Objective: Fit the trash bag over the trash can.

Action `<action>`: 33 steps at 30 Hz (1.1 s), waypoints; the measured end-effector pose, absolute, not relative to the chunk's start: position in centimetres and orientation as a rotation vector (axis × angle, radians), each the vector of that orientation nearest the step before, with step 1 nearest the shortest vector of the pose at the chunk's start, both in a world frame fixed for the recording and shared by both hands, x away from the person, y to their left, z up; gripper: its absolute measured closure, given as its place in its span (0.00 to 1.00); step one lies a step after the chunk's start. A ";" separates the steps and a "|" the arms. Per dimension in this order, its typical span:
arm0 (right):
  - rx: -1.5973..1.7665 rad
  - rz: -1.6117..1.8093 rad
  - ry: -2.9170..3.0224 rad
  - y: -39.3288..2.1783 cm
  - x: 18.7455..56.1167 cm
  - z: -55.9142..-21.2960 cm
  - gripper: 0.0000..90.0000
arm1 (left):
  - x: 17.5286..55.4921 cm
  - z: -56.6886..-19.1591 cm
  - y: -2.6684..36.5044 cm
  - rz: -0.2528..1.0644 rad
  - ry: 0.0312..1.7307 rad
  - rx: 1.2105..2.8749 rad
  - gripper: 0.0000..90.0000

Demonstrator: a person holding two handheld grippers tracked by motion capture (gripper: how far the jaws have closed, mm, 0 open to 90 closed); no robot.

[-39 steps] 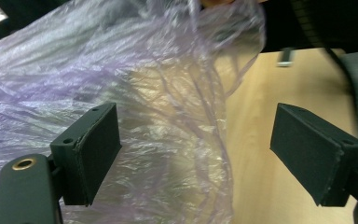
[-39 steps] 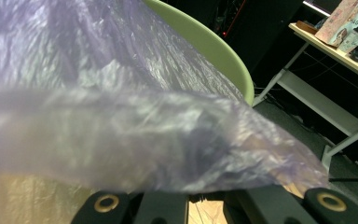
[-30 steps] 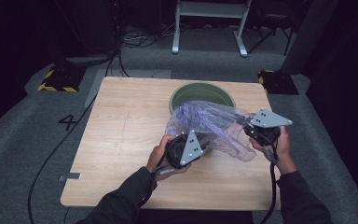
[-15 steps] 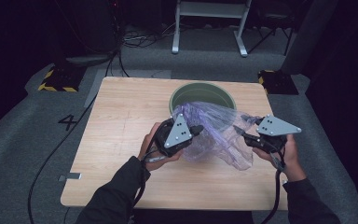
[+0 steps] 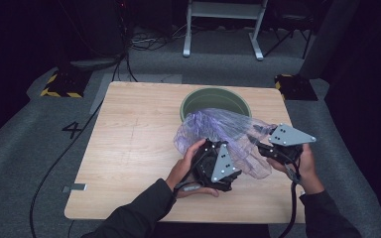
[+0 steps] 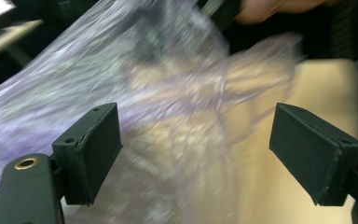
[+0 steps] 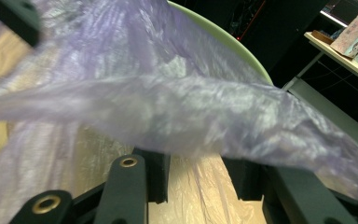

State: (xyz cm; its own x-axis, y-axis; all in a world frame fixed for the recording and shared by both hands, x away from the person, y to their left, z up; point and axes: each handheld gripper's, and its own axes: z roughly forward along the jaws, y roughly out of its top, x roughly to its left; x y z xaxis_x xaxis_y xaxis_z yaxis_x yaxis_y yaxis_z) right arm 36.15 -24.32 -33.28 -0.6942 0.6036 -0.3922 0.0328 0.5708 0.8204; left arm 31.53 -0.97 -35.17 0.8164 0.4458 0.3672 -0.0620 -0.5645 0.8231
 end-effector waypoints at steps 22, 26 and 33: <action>0.415 1.244 2.166 -24.5 32.5 -33.2 0.39 | 35.3 -31.3 3.0 0.691 0.423 1.992 1.00; 0.398 1.273 2.158 -24.2 30.8 -33.2 0.39 | 35.4 -31.2 2.7 0.687 0.432 2.002 1.00; 0.357 1.270 2.098 -23.6 29.1 -32.9 0.40 | 35.3 -31.1 2.5 0.676 0.422 2.005 1.00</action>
